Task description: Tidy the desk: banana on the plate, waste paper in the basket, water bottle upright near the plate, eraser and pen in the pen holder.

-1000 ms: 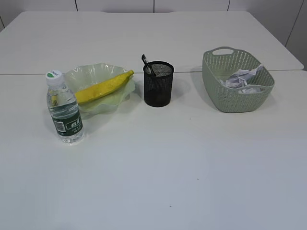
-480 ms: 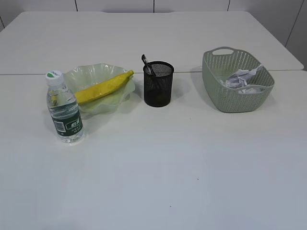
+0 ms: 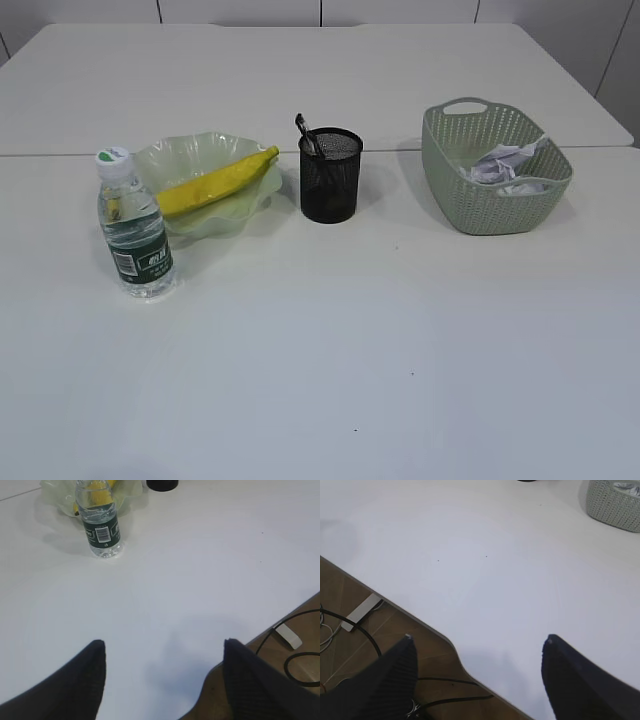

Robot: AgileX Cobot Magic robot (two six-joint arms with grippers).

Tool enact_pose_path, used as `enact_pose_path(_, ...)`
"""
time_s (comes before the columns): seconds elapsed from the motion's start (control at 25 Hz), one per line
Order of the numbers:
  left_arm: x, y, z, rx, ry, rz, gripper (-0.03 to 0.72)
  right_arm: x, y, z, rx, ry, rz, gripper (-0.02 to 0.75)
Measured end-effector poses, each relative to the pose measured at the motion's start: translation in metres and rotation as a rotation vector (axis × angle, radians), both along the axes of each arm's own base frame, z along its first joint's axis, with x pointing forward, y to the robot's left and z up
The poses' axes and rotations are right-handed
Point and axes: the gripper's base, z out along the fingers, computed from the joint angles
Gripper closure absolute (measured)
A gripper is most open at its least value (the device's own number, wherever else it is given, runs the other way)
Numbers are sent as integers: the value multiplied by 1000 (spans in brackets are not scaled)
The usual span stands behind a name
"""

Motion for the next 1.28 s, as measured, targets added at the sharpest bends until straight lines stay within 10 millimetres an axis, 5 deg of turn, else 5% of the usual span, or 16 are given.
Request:
enact_pose_path(0.6, 0, 0, 0, -1, -1, 19, 190, -9, -4, 0, 34, -62, -48, 160)
enact_pose_path(1.28, 1, -1, 0, 0, -1, 376, 215, -8, -1, 0, 25, -67, -336, 161)
